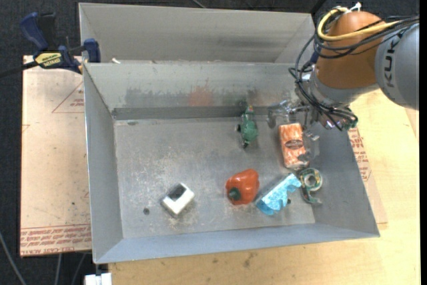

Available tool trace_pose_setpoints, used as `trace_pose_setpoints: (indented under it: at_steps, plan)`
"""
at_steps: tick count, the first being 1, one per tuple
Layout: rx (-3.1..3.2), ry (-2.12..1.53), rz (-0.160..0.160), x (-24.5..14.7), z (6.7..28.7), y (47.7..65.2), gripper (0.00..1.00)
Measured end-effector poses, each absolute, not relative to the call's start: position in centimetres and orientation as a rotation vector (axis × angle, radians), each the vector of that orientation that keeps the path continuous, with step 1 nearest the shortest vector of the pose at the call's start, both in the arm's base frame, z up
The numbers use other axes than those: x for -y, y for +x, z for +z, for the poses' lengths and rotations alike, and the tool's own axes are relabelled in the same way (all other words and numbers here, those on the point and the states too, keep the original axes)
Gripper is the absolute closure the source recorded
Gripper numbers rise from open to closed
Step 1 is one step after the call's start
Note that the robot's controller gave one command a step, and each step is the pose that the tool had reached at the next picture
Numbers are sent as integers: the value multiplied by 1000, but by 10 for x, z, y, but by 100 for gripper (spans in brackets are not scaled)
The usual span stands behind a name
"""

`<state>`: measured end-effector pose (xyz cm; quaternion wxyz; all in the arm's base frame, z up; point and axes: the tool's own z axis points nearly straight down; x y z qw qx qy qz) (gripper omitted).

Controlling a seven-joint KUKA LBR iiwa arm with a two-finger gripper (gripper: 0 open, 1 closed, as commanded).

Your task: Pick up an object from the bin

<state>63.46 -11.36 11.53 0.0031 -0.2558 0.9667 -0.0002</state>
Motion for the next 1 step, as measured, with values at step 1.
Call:
trace_pose_setpoints:
  at_steps: [1]
  plan:
    - [-3021,-857,2,126,100,600,0]
